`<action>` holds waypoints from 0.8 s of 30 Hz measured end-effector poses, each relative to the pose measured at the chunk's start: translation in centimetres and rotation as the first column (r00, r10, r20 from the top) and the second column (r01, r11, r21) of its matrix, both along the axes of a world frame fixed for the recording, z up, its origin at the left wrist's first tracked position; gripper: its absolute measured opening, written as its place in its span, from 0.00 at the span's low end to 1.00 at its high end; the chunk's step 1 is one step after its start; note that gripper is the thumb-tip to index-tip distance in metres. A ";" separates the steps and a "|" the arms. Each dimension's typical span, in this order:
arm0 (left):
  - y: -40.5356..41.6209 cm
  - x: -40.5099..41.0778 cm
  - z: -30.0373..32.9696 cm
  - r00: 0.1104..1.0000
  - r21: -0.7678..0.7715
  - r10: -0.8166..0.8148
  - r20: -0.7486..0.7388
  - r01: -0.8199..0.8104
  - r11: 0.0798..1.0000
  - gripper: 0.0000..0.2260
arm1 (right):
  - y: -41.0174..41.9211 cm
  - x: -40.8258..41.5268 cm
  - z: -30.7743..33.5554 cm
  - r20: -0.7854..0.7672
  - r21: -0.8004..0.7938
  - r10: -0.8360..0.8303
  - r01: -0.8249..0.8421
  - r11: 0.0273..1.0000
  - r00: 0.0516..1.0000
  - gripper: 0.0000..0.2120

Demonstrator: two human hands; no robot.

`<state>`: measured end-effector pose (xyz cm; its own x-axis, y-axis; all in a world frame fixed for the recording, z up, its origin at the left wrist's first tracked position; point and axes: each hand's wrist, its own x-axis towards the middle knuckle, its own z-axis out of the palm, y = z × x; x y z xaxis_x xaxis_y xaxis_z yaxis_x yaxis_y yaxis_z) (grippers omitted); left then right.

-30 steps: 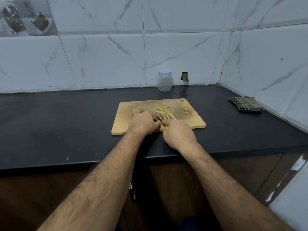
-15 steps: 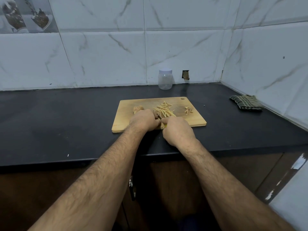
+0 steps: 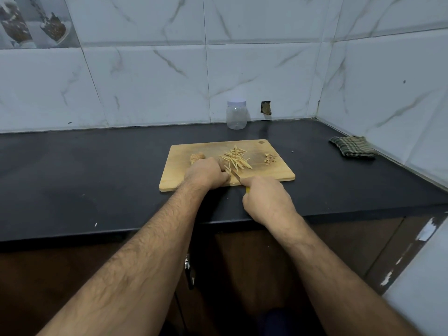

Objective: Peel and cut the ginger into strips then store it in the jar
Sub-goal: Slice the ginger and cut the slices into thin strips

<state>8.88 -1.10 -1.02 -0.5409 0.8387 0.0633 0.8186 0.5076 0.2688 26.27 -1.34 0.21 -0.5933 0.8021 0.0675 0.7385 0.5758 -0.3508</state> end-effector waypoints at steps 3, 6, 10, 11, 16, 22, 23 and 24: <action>0.0 0.1 0.0 1.000 -0.001 -0.001 -0.006 0.001 1.000 0.13 | 0.6 -0.7 0.0 -0.040 0.015 -0.017 0.018 1.000 0.999 0.21; -0.2 0.1 0.0 1.000 0.011 -0.003 -0.014 0.004 1.000 0.14 | 0.9 -1.2 0.0 -0.075 0.022 -0.011 0.013 1.000 0.997 0.21; -0.5 0.3 -0.1 1.000 0.080 0.004 0.006 -0.004 0.997 0.15 | 0.8 -1.7 -0.3 -0.109 0.045 0.037 -0.032 0.998 0.993 0.23; -0.6 0.3 -0.1 1.000 0.099 0.010 0.020 -0.012 0.995 0.16 | 0.8 -1.8 -0.3 -0.116 0.045 0.043 -0.038 0.998 0.992 0.22; -1.0 0.6 -0.1 0.999 0.152 0.022 0.050 -0.029 0.988 0.14 | 1.0 -2.4 -0.4 -0.123 0.048 0.060 -0.054 0.997 0.991 0.19; -0.9 0.6 -0.1 0.999 0.137 0.024 0.048 -0.031 0.990 0.12 | 1.0 -2.7 -0.4 -0.112 0.040 0.064 -0.060 0.997 0.992 0.20; -0.9 0.6 -0.2 0.998 0.136 0.021 0.052 -0.028 0.990 0.11 | 1.0 -2.7 -0.4 -0.108 0.039 0.066 -0.062 0.997 0.992 0.20; -0.9 0.5 -0.2 0.998 0.135 0.018 0.054 -0.025 0.990 0.11 | 1.1 -2.8 -0.4 -0.105 0.039 0.067 -0.064 0.997 0.992 0.20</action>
<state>9.42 -2.02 -1.18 -0.5646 0.8122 0.1471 0.7907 0.4811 0.3785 23.49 -0.26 -0.15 -0.6325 0.7578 0.1605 0.6587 0.6352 -0.4033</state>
